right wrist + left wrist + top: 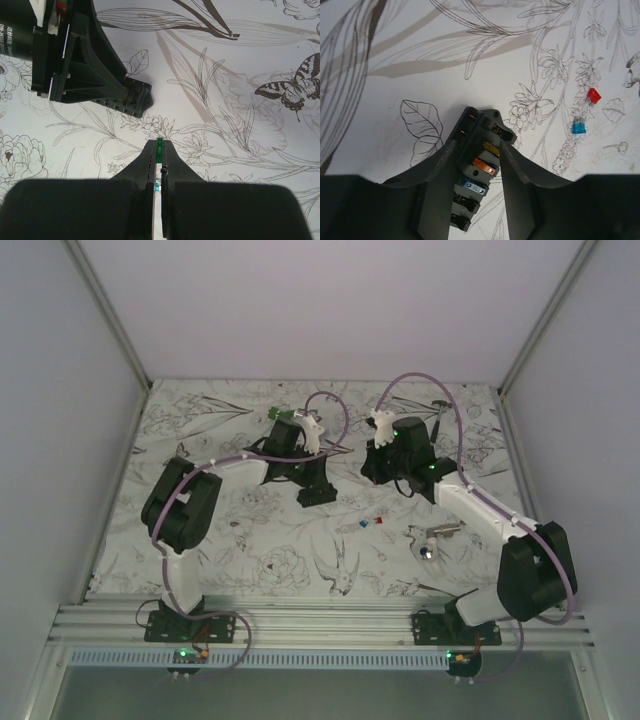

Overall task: Snap on the fuse box
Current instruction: Move the fuse box base at the center of the board.

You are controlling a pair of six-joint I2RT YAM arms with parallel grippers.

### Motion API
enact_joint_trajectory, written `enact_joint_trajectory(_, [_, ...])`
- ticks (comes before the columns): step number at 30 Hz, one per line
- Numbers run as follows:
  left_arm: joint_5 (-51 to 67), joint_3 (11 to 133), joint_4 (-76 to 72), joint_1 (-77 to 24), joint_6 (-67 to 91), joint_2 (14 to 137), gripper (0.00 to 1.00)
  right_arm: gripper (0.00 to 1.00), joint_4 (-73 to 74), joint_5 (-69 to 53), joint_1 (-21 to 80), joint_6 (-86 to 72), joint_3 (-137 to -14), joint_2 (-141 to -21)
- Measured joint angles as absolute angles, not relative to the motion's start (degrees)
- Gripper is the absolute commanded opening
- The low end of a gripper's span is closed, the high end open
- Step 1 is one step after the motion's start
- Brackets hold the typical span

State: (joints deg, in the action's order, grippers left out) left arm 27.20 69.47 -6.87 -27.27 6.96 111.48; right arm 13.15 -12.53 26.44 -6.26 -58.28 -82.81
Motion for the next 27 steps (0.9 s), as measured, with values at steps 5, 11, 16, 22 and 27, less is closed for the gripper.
enact_joint_trajectory(5, [28.86, 67.09, -7.25, -27.51, 9.34, 110.21, 0.39, 0.0, 13.93, -11.94, 26.44, -7.7, -58.3, -83.72])
enact_joint_trajectory(11, [28.38, 61.39, -7.14, -28.49, 14.39, 105.89, 0.4, 0.0, 17.89, -8.62, 28.86, -9.91, -58.33, -85.69])
enact_joint_trajectory(16, [26.55, 56.4, -6.46, -29.23, 19.2, 101.58, 0.41, 0.0, 18.96, -6.35, 33.36, -11.35, -58.3, -85.67])
enact_joint_trajectory(22, [24.1, 51.42, -5.82, -30.46, 25.15, 96.9, 0.44, 0.0, 19.11, -3.95, 36.95, -13.15, -58.3, -85.67])
enact_joint_trajectory(27, [22.26, 48.18, -5.67, -30.68, 30.02, 94.04, 0.54, 0.0, 19.07, -1.83, 40.86, -14.87, -58.3, -85.95])
